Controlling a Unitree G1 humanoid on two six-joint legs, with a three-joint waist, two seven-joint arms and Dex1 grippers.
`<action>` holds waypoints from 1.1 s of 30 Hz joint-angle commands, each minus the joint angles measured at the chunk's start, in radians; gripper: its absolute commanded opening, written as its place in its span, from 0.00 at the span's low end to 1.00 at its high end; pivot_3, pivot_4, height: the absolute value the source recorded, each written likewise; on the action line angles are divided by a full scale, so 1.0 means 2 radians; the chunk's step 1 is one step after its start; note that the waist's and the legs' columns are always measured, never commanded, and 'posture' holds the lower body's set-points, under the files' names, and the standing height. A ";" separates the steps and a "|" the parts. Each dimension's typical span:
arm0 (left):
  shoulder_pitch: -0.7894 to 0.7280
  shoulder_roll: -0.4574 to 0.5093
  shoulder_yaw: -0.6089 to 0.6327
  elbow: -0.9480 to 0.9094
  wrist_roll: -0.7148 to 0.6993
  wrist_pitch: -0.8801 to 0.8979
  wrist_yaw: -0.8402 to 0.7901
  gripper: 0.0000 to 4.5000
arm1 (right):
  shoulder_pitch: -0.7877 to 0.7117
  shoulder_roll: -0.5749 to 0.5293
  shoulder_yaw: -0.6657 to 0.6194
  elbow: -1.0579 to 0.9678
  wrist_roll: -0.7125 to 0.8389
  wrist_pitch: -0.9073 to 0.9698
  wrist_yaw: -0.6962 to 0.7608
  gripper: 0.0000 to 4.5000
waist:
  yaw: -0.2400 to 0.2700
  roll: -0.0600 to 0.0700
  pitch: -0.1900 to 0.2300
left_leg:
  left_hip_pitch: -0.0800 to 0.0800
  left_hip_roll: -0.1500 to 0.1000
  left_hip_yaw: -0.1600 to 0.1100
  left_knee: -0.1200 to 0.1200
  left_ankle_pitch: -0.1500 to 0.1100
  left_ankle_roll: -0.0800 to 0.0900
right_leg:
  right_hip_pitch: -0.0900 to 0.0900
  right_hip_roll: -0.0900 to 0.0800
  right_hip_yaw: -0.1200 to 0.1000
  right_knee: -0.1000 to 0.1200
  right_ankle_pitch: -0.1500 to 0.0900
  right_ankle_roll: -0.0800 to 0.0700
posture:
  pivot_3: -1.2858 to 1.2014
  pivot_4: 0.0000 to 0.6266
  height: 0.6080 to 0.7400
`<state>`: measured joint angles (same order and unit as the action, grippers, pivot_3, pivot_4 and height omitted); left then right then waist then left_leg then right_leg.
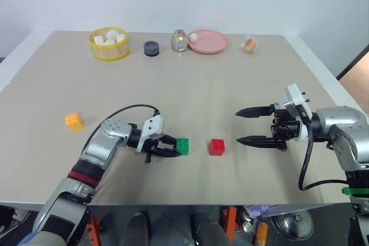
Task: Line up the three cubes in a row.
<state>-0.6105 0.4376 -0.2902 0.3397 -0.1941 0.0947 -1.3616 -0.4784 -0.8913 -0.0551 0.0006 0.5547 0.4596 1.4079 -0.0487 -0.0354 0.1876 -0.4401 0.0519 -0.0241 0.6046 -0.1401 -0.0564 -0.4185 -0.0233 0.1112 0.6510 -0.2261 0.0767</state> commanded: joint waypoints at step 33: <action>0.080 0.126 0.111 -0.136 -0.053 0.064 0.021 0.98 | -0.041 0.001 -0.016 0.008 0.011 0.003 0.000 1.00 | 0.000 0.000 0.000 | 0.000 0.000 0.000 0.000 0.000 0.000 | 0.000 0.000 0.000 0.000 0.000 0.000 | 0.52 0.24 1.00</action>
<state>-0.4609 0.6685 -0.1141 0.1195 -0.2730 0.2195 -1.3347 -0.5329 -0.8780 -0.0546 0.0273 0.5564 0.4634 1.3979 -0.0492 -0.0353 0.1877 -0.4398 0.0525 -0.0239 0.6044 -0.1401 -0.0563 -0.4187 -0.0235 0.1110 0.6511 -0.2262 0.0762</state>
